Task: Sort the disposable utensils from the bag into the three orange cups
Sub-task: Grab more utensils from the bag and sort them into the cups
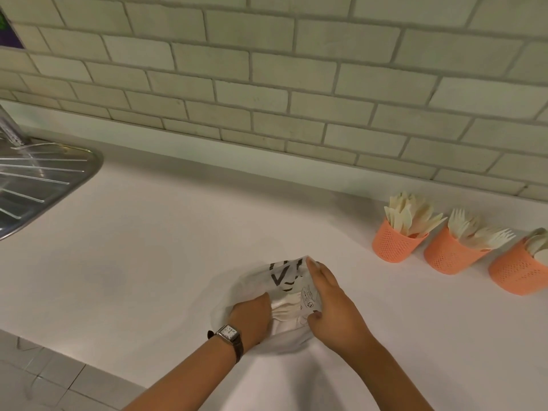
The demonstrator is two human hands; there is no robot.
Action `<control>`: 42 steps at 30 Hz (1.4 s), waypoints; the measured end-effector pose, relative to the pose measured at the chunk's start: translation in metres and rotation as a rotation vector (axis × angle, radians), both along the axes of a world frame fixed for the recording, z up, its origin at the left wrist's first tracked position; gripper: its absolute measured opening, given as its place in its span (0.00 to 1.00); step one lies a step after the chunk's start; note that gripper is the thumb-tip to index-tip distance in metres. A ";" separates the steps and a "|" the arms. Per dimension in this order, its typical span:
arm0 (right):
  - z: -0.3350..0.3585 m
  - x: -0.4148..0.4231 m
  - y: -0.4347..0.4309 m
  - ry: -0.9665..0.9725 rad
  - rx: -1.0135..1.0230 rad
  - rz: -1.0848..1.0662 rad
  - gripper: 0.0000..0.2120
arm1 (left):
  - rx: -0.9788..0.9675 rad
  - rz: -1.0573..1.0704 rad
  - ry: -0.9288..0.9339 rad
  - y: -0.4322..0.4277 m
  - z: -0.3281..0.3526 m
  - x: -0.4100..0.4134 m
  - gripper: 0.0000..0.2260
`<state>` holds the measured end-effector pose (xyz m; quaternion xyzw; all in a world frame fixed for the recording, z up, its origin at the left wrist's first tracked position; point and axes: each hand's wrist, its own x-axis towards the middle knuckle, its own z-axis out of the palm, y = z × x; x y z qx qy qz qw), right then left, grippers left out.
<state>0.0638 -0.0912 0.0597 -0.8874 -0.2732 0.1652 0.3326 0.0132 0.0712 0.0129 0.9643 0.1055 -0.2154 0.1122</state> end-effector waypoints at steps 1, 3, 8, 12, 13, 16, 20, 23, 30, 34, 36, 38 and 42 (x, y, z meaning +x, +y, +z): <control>0.001 0.000 -0.001 0.000 -0.005 0.005 0.45 | 0.004 -0.009 -0.008 0.000 0.000 -0.001 0.16; 0.003 0.001 -0.002 -0.002 -0.011 0.018 0.44 | -0.009 0.005 -0.016 0.001 0.005 -0.002 0.18; 0.005 0.002 -0.004 -0.013 -0.004 0.054 0.44 | -0.255 0.047 0.101 0.009 0.005 -0.002 0.22; 0.001 0.006 -0.006 -0.042 -0.013 0.058 0.44 | -0.528 0.028 0.072 0.016 0.007 -0.005 0.11; -0.001 0.008 -0.006 -0.050 -0.015 0.056 0.44 | -0.543 0.016 0.066 0.016 0.011 -0.008 0.12; -0.009 0.020 -0.005 -0.022 0.002 0.031 0.42 | -0.530 -0.072 -0.037 0.013 0.023 -0.020 0.09; -0.024 0.036 0.004 0.056 0.091 -0.013 0.38 | -0.351 -0.175 -0.273 0.009 0.038 -0.040 0.02; -0.031 0.043 0.008 0.032 0.087 -0.041 0.36 | -0.326 -0.154 -0.438 0.007 0.054 -0.052 0.08; -0.015 0.041 0.004 0.149 0.093 -0.045 0.37 | -1.162 0.447 -0.701 0.001 0.100 -0.044 0.08; 0.010 0.020 0.000 -0.017 0.252 -0.176 0.20 | -1.785 0.639 -0.329 -0.004 0.113 -0.033 0.12; 0.029 0.006 -0.002 0.014 0.429 -0.209 0.09 | -1.949 0.656 -0.150 -0.007 0.111 -0.030 0.12; 0.048 -0.005 -0.002 0.166 0.558 -0.206 0.07 | -1.993 0.552 -0.034 -0.012 0.106 -0.025 0.13; 0.059 -0.012 -0.007 0.342 0.653 -0.262 0.13 | -1.968 0.401 0.063 -0.019 0.099 -0.014 0.19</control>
